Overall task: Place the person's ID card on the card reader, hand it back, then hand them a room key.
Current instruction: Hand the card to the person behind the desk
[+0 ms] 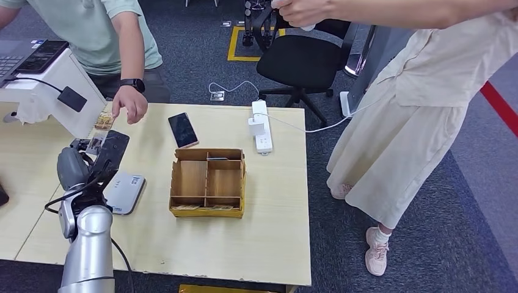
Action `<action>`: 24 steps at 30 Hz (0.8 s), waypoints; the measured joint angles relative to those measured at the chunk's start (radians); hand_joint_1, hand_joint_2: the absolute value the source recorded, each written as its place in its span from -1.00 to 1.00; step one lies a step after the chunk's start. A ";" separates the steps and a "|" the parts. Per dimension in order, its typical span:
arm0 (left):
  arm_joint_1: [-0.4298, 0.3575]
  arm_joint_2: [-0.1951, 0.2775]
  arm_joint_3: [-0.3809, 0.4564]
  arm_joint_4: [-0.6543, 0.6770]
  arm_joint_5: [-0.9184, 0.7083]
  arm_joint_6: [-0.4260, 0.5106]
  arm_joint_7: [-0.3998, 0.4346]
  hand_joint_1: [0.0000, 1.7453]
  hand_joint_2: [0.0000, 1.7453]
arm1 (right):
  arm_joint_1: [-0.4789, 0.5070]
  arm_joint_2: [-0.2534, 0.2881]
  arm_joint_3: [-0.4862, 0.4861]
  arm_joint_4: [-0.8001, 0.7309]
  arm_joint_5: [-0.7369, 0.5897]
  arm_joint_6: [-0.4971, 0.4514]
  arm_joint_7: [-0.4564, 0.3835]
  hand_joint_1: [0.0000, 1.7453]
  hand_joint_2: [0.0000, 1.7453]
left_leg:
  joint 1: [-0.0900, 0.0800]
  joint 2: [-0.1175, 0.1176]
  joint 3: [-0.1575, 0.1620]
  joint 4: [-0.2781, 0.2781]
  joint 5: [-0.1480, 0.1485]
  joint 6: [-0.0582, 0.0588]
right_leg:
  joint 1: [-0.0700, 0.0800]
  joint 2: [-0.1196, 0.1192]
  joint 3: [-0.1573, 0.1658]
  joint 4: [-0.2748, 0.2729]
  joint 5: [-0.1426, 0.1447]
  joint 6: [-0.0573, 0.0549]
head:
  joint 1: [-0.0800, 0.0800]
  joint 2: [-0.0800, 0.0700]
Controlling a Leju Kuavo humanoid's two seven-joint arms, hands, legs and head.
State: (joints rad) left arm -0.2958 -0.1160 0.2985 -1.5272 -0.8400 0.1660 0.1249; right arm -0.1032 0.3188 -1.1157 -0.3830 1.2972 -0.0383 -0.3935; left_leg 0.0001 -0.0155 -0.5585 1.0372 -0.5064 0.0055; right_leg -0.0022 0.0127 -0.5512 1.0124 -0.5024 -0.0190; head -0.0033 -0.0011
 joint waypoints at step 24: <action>-0.147 -0.001 -0.086 0.079 -0.010 0.058 -0.006 1.00 1.00 | 0.001 0.007 0.050 0.043 -0.026 -0.015 0.015 -1.00 -1.00 | 0.000 0.000 0.000 0.000 0.000 0.000 | 0.000 0.000 0.000 0.000 0.000 0.000 | 0.000 0.000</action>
State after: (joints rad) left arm -0.4427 -0.1171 0.2129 -1.4486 -0.8501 0.2237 0.1194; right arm -0.1024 0.3258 -1.0655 -0.3405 1.2716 -0.0535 -0.3782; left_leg 0.0001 -0.0153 -0.5587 1.0374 -0.5062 0.0051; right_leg -0.0023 0.0131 -0.5514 1.0125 -0.5023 -0.0190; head -0.0035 -0.0011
